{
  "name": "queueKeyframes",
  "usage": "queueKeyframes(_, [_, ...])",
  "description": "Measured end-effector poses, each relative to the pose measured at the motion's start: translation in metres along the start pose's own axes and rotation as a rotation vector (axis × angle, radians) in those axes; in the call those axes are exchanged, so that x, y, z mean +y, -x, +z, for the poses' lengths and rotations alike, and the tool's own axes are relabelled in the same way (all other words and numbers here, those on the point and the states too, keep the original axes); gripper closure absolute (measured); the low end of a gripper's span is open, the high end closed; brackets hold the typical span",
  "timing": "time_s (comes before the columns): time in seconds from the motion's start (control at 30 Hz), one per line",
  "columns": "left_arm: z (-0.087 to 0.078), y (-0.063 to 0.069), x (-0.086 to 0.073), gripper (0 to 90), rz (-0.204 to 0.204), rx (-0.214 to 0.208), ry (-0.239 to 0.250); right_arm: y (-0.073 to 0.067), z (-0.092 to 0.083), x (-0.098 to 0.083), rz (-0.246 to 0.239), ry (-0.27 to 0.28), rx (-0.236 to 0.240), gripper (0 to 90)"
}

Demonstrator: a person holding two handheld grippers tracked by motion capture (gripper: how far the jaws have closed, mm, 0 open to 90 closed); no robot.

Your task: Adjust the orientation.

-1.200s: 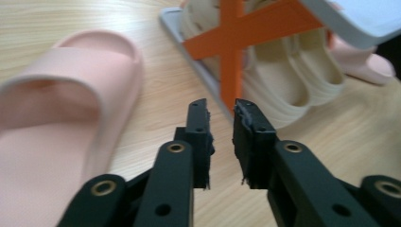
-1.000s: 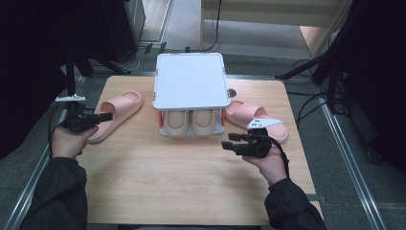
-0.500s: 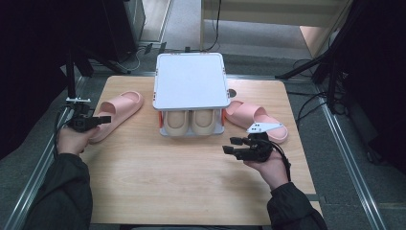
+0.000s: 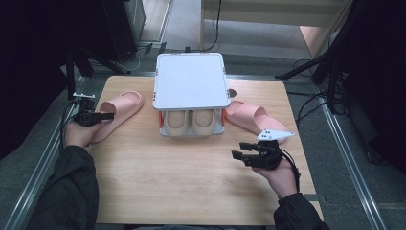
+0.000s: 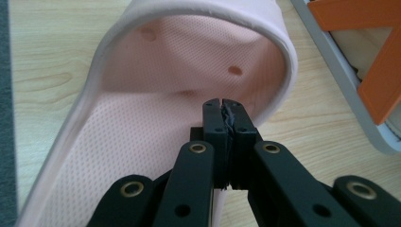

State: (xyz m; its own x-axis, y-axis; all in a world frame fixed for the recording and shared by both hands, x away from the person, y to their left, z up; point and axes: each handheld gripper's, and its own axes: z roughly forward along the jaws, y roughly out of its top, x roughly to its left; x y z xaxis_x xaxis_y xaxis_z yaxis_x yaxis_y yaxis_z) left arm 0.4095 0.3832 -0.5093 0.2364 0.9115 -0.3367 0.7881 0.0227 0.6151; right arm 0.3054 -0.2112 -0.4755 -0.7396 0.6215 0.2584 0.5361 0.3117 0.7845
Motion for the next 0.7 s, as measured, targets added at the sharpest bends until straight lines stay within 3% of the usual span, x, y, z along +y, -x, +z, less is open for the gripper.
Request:
queueKeyframes(0.17, [0.004,0.004,0.002,88.9,-0.007,-0.027,-0.010,0.000,-0.002,-0.001,0.002,0.000,-0.007,47.1])
queueKeyframes(0.33, [0.010,0.016,0.004,88.4,0.024,-0.023,-0.024,0.000,0.000,-0.001,0.009,-0.006,-0.001,46.6])
queueKeyframes(0.7, [0.017,0.033,0.008,87.9,0.038,-0.051,-0.026,-0.003,0.004,0.000,-0.002,-0.014,0.008,46.6])
